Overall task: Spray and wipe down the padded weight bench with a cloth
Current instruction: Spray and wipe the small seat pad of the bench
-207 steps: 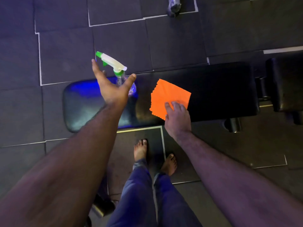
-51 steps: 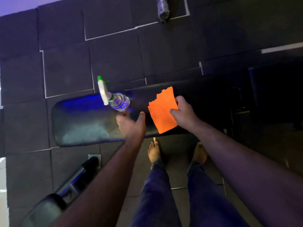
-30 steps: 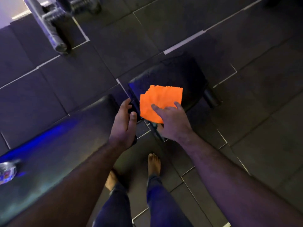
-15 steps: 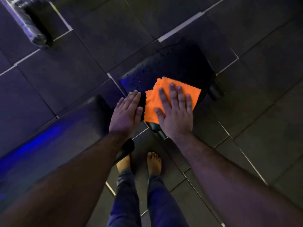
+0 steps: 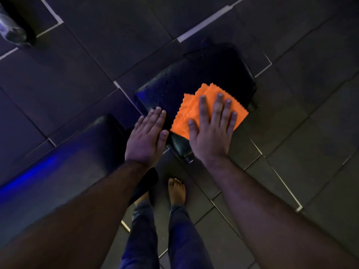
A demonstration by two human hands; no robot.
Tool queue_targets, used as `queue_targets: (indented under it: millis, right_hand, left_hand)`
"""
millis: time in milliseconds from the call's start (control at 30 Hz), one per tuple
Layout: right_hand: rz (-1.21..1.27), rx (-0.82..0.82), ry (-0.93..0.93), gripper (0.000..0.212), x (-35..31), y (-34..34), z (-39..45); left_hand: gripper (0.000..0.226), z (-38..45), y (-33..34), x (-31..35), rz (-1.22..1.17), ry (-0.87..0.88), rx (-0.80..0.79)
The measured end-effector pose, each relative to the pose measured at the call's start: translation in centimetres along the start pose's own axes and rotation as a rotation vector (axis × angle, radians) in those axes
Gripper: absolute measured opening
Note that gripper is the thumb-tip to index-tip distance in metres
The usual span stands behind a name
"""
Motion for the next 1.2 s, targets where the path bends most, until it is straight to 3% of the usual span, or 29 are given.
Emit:
queue_targets:
  millis: [200,400,667,933,1200]
  right_hand:
    - [0.015,0.060,0.252,0.069,3.4,-2.1,8.9]
    - [0.108,-0.021,0.194,0.068,0.4,-0.4,-1.3]
    - [-0.012,-0.011,0.157,0.076,1.8,-2.3,11.6]
    - [-0.053,-0.035,0.001,0.073,1.9,-1.4,4.8]
    - [-0.057,-0.084,0.042,0.074,-2.2,-1.5,11.4]
  left_hand:
    - [0.067,0.0,0.3,-0.1,-0.029,0.011,-0.015]
    - [0.069,0.0,0.8,-0.7,0.035,-0.010,0.008]
    - [0.080,-0.4,1.7,-1.3,0.094,0.039,0.030]
    - [0.084,-0.1,1.7,-1.0,0.134,0.053,0.033]
    - [0.065,-0.7,1.3,0.1,0.222,0.166,0.116]
Point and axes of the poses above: each hand's wrist, its own z-axis towards the middle knuckle, its own y-axis out of the palm, x = y × z, the point moved 9 cm from there along z, towards the middle knuckle, and after that the axes turned 6 degrees about -z, right-handed, at the moved point
